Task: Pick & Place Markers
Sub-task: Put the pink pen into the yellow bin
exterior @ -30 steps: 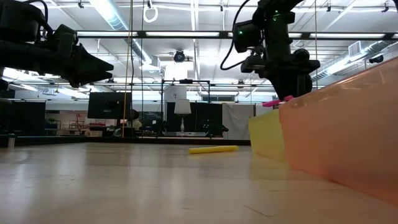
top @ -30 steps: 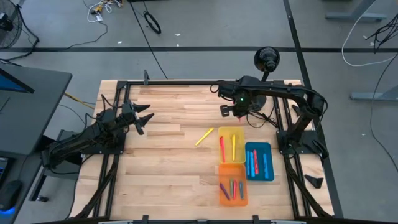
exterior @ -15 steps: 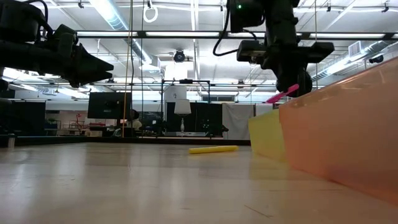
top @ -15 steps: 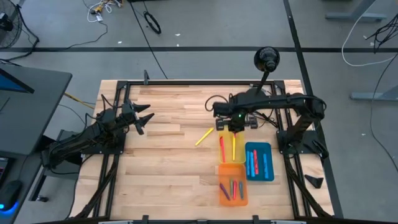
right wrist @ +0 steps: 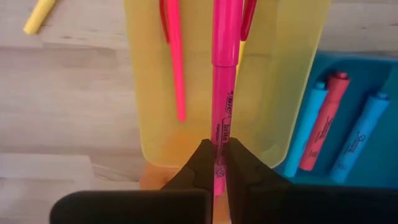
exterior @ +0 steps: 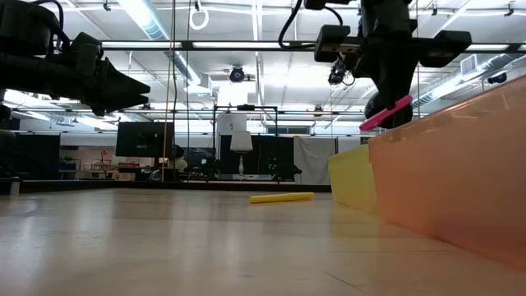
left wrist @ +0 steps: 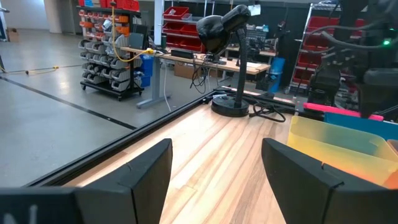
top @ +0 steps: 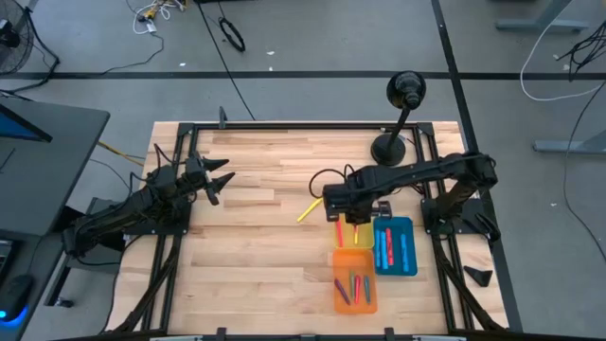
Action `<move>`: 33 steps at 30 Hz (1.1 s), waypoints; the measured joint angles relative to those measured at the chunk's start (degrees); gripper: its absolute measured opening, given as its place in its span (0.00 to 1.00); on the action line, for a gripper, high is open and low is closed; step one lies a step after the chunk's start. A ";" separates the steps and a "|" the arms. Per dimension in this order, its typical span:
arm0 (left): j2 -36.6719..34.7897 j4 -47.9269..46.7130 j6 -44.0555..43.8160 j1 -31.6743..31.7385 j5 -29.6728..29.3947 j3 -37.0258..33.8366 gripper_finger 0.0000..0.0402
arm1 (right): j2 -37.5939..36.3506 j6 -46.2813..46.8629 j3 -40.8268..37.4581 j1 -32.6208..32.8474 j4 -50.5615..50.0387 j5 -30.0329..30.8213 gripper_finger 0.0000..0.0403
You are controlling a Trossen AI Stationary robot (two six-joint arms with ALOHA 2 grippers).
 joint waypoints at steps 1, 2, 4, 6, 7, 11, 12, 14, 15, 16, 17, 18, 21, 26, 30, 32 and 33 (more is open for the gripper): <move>0.01 0.00 0.00 -0.02 0.00 0.00 0.63 | 0.00 0.35 0.00 0.33 0.00 0.27 0.03; 0.01 0.00 -0.01 -0.02 -0.01 0.00 0.63 | 0.11 0.63 0.00 0.58 0.03 0.58 0.03; 0.01 0.00 -0.01 -0.02 0.00 0.00 0.63 | 0.58 0.94 -0.44 0.80 0.55 0.90 0.03; 0.02 0.00 0.00 0.00 0.00 0.00 0.63 | 1.53 0.94 -1.16 0.81 1.71 0.96 0.03; 0.00 0.00 0.00 -0.02 -0.01 0.00 0.63 | 1.96 0.94 -1.53 0.81 2.52 0.97 0.03; 0.01 0.00 -0.01 -0.02 0.00 0.00 0.63 | 3.58 0.28 -3.14 0.81 6.91 1.05 0.03; 0.01 0.00 0.00 -0.02 -0.02 0.00 0.63 | 3.94 0.02 -3.59 0.81 7.56 1.05 0.03; 0.02 0.00 -0.01 -0.01 0.00 0.00 0.63 | 4.17 -0.13 -4.76 0.81 9.17 1.05 0.03; 0.00 0.00 -0.02 0.00 0.00 0.00 0.63 | 4.17 0.00 -5.49 0.81 10.07 1.04 0.03; 0.02 0.00 -0.01 -0.01 -0.01 0.00 0.63 | 4.17 0.35 -6.29 0.81 11.01 1.02 0.03; 0.02 0.00 0.00 -0.02 0.00 0.00 0.63 | 4.20 0.66 -7.12 0.81 12.11 1.01 0.03; 0.02 0.00 -0.01 -0.02 0.00 0.00 0.63 | 4.20 0.91 -7.85 0.81 13.30 1.02 0.03; 0.02 0.00 0.00 0.00 0.00 0.00 0.63 | 4.20 0.96 -9.90 0.81 16.29 0.80 0.03; 0.01 0.00 0.00 -0.01 -0.01 0.00 0.63 | 4.20 1.89 -12.81 0.76 19.39 0.50 0.03; 0.02 0.00 -0.02 0.00 -0.01 0.00 0.63 | 4.20 1.99 -15.55 0.52 21.90 0.48 0.03; 0.01 0.00 0.00 -0.02 0.00 0.00 0.63 | 4.20 1.79 -16.69 0.39 23.50 0.41 0.03; 0.01 0.00 0.00 -0.01 -0.02 0.00 0.63 | 4.20 1.64 -17.11 0.34 24.58 0.24 0.03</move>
